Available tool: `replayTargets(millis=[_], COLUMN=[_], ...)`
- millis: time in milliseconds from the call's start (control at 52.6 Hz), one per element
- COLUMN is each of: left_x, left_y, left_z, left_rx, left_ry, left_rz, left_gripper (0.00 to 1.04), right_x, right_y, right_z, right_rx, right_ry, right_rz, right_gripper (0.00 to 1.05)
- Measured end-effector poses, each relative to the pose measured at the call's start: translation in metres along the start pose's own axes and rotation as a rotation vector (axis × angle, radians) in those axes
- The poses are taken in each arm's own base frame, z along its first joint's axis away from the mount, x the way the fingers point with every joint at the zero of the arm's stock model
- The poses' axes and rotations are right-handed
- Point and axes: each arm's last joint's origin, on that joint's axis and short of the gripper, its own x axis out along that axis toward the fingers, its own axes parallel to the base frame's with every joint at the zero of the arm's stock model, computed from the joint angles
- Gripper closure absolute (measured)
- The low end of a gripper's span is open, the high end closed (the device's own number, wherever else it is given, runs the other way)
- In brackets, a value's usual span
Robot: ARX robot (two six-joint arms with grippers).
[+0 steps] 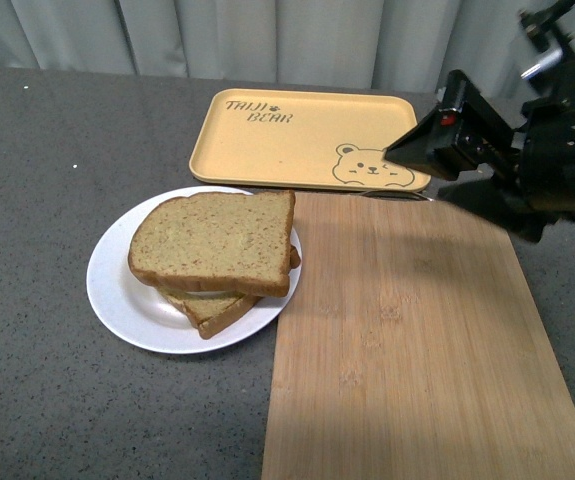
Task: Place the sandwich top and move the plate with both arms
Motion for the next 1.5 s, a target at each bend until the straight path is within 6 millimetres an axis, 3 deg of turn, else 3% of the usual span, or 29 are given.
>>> replayTargets(millis=[114, 171, 285, 419, 609, 1084, 1503], left_x=[0.000, 0.000, 0.000, 0.000, 0.000, 0.000, 0.000], left_y=[0.000, 0.000, 0.000, 0.000, 0.000, 0.000, 0.000], left_z=[0.000, 0.000, 0.000, 0.000, 0.000, 0.000, 0.000], left_rx=[0.000, 0.000, 0.000, 0.000, 0.000, 0.000, 0.000], left_ry=[0.000, 0.000, 0.000, -0.001, 0.000, 0.000, 0.000], left_rz=[-0.001, -0.001, 0.000, -0.001, 0.000, 0.000, -0.001], left_gripper=[0.07, 0.07, 0.07, 0.07, 0.07, 0.07, 0.07], right_x=[-0.006, -0.023, -0.072, -0.105, -0.139, -0.186, -0.205], right_y=[-0.012, -0.019, -0.010, -0.008, -0.006, -0.003, 0.005], right_z=[-0.019, -0.031, -0.023, -0.030, -0.048, -0.063, -0.079], right_rx=[-0.211, -0.323, -0.444, -0.489, -0.498, -0.496, -0.501], right_ry=[-0.237, -0.374, -0.674, -0.741, -0.736, -0.729, -0.747], right_rz=[-0.173, -0.311, -0.431, -0.445, -0.449, -0.453, -0.446], right_gripper=[0.47, 0.60, 0.84, 1.04, 1.04, 1.04, 1.04])
